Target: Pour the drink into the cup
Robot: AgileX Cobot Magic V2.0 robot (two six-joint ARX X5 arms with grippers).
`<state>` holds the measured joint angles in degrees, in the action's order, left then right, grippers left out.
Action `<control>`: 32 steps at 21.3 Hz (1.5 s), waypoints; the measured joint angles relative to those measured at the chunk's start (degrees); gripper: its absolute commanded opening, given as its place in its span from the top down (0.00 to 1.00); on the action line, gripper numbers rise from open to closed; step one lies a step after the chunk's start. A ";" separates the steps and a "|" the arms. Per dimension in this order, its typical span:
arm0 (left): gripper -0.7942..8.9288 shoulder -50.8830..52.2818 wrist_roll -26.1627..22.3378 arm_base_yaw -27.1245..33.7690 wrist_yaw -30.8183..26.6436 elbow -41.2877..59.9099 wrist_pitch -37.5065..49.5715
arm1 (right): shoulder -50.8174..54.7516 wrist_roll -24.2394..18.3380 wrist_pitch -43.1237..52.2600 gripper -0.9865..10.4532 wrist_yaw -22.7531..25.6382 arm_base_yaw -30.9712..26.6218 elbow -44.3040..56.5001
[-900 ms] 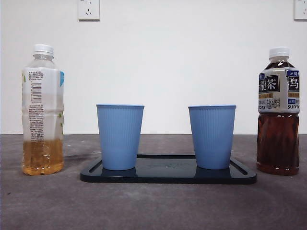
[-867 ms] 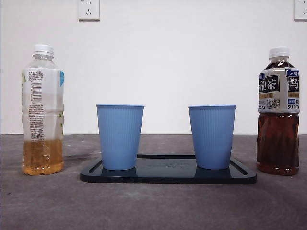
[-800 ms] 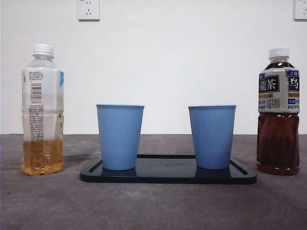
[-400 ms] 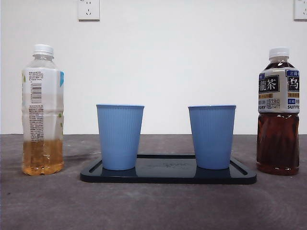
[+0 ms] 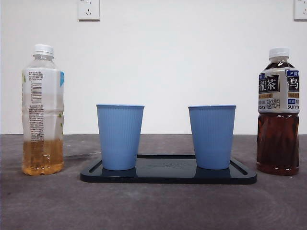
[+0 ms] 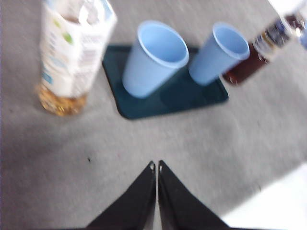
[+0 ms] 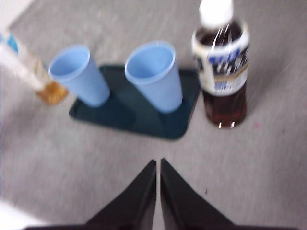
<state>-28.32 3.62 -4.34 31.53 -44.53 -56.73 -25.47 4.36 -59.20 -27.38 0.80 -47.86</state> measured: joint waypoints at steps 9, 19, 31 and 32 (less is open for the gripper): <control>0.43 -0.20 -1.75 -1.18 0.02 0.00 -0.92 | -0.07 -2.91 -4.50 0.52 0.46 1.95 0.00; 0.43 -0.17 -2.25 -1.18 0.02 0.00 -0.83 | -0.04 1.05 3.30 0.52 0.50 1.95 3.06; 0.43 -0.20 -2.25 -1.18 0.00 0.00 1.66 | -0.24 16.81 42.71 0.52 9.25 5.84 30.60; 0.43 -0.17 -2.25 -1.18 0.02 0.00 1.77 | -0.57 17.00 44.81 0.52 10.56 6.51 31.61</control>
<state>-28.49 1.37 -5.52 31.55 -44.53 -54.96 -26.04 21.37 -14.39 -16.82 7.31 -16.25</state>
